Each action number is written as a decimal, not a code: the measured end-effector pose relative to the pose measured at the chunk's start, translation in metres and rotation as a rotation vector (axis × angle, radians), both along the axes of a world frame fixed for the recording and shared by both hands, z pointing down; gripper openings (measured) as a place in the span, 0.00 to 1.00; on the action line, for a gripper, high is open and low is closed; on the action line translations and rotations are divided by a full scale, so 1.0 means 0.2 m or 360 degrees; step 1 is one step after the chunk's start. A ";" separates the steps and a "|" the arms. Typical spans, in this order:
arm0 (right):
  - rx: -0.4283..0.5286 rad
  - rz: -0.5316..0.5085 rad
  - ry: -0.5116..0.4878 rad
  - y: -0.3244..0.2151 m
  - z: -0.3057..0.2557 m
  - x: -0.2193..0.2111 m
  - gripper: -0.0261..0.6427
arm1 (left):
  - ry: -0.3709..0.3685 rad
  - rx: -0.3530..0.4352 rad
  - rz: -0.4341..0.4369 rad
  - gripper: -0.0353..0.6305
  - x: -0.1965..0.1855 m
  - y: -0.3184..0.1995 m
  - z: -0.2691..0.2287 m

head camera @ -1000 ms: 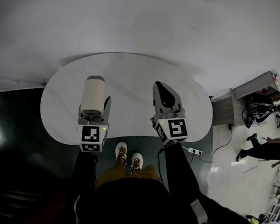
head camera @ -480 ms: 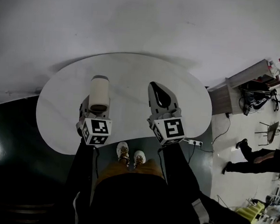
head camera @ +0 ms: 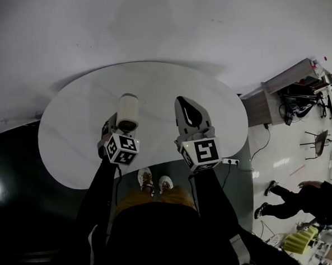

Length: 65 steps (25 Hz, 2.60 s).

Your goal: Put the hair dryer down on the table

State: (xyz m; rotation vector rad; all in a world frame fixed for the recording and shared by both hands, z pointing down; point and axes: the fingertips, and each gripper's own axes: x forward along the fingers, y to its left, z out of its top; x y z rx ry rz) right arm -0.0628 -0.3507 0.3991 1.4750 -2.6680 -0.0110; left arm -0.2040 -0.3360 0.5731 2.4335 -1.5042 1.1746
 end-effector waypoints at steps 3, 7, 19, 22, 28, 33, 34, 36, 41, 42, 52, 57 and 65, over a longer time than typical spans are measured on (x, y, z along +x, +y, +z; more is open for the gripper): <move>-0.0012 0.0020 0.0019 -0.01 0.02 0.02 0.08 | -0.0016 -0.0087 0.0040 0.35 0.04 -0.01 0.11; -0.0023 0.0036 0.0039 -0.01 0.03 0.05 0.08 | -0.0103 -0.0179 0.0072 0.35 0.06 -0.03 0.20; -0.0042 0.0047 0.0068 -0.04 0.05 0.10 0.08 | 0.0018 -0.0401 0.0138 0.36 0.18 -0.01 0.39; -0.0052 0.0049 0.0074 -0.05 0.06 0.11 0.08 | 0.0039 -0.0456 0.0157 0.36 0.21 0.00 0.43; -0.0065 0.0066 0.0078 -0.06 0.08 0.12 0.08 | 0.0011 -0.0554 0.0209 0.38 0.26 0.02 0.52; -0.0072 0.0072 0.0083 -0.07 0.09 0.14 0.08 | 0.0009 -0.0630 0.0202 0.40 0.27 0.04 0.58; -0.0075 0.0073 0.0083 -0.08 0.09 0.14 0.08 | 0.0001 -0.0640 0.0204 0.40 0.28 0.04 0.60; -0.0081 0.0073 0.0083 -0.08 0.10 0.14 0.08 | -0.0018 -0.0649 0.0194 0.41 0.28 0.04 0.61; -0.0080 0.0062 0.0074 -0.09 0.10 0.13 0.08 | -0.0008 -0.0699 0.0177 0.45 0.28 0.04 0.64; -0.0080 0.0060 0.0074 -0.09 0.10 0.13 0.08 | -0.0009 -0.0699 0.0186 0.46 0.29 0.05 0.64; -0.0077 0.0031 0.0052 -0.10 0.10 0.13 0.08 | -0.0066 -0.0681 0.0273 0.51 0.34 0.09 0.66; -0.0073 0.0033 0.0049 -0.09 0.09 0.15 0.08 | -0.0084 -0.0683 0.0280 0.53 0.35 0.11 0.67; -0.0064 0.0035 0.0049 -0.06 0.08 0.20 0.08 | -0.0199 -0.0671 0.0332 0.53 0.37 0.16 0.69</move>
